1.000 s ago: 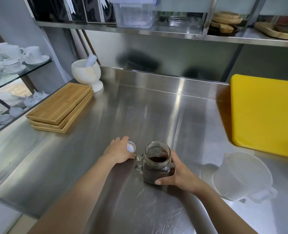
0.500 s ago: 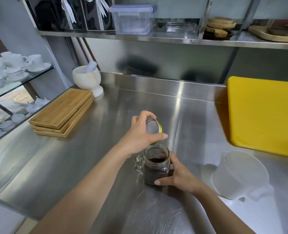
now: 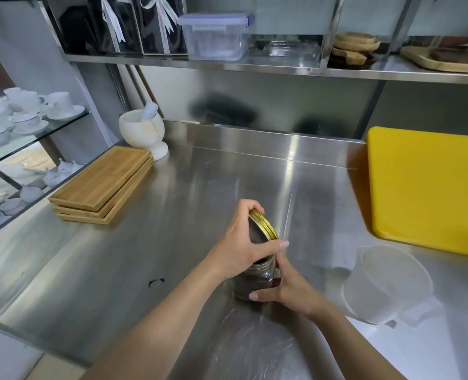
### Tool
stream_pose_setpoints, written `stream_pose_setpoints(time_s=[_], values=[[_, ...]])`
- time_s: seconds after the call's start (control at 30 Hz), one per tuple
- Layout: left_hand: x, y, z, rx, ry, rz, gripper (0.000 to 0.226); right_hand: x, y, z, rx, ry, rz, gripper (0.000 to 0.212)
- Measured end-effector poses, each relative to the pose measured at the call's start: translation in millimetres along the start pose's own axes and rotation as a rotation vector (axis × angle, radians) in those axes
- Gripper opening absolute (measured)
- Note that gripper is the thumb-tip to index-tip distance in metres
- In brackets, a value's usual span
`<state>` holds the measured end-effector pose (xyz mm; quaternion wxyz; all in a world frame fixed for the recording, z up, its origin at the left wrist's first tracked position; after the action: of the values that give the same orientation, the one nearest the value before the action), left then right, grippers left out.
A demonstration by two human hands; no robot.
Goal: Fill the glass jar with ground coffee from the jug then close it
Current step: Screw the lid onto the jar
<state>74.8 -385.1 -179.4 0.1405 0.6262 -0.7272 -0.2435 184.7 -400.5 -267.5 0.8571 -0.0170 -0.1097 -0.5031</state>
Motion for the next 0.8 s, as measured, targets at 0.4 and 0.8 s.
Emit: stream_pose_setpoints(time_s=[0.4,0.8], values=[[20.5,6.3,19.1,0.137,-0.050,-0.145,0.056,5.5,-2.5,2.4,-0.051,-0.004,-0.004,0.075],[26.0,-1.2,38.7,0.167,-0.025,-0.150,0.046,9.2,-1.6,0.7,-0.047,0.009,-0.036,0.075]])
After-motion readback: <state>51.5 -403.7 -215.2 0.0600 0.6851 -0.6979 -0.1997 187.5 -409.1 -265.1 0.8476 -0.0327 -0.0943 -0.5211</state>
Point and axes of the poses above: each hand's wrist, its own x-axis away from the middle knuckle, its own y-axis out of the back of the hand, z = x × y, the point moved 6 cm from there along -x, towards the middle knuckle, and after that the axes turned 7 degrees about -x, right-handed, at the moved point
